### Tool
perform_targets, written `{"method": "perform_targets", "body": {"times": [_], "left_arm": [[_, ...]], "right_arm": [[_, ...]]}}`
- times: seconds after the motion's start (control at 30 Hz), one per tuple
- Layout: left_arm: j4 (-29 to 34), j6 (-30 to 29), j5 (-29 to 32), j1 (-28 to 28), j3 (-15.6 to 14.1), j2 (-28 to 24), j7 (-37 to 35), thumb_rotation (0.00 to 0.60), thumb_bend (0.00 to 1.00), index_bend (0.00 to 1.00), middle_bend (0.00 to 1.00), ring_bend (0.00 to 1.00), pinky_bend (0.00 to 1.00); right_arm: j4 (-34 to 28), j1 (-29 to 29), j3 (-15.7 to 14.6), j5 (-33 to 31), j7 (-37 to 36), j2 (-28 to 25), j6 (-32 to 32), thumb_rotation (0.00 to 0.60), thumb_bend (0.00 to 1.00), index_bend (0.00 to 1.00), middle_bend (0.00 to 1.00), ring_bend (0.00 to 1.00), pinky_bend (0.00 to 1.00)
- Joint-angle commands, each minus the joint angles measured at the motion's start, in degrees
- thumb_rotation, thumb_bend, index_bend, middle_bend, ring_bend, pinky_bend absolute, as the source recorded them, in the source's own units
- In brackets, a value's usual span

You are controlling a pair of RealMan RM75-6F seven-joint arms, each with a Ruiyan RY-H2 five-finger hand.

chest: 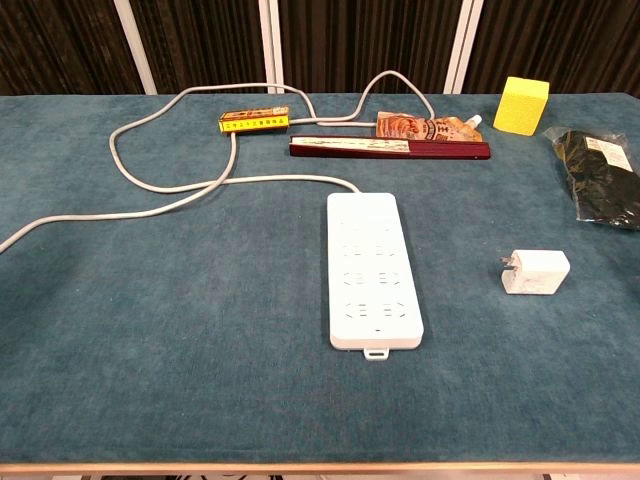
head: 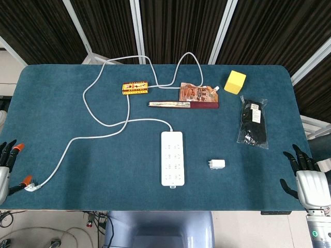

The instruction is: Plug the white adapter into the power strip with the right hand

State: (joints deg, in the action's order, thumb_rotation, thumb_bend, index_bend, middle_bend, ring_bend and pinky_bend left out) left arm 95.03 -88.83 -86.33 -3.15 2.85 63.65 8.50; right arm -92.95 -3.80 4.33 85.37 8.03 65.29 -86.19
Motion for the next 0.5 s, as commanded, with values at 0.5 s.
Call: {"method": "perform_targets", "body": {"times": [0.5], "left_arm": [[0.33,-0.45,-0.17,0.25,-0.02,-0.09,0.27,0.600,0.18,0.13,0.04,0.00,0.01]], "right_arm": [[-0.27,0.04,0.09,-0.24,-0.20,-0.04,0.02,0.600,0.35,0.17,0.05,0.13,0.21]]}}
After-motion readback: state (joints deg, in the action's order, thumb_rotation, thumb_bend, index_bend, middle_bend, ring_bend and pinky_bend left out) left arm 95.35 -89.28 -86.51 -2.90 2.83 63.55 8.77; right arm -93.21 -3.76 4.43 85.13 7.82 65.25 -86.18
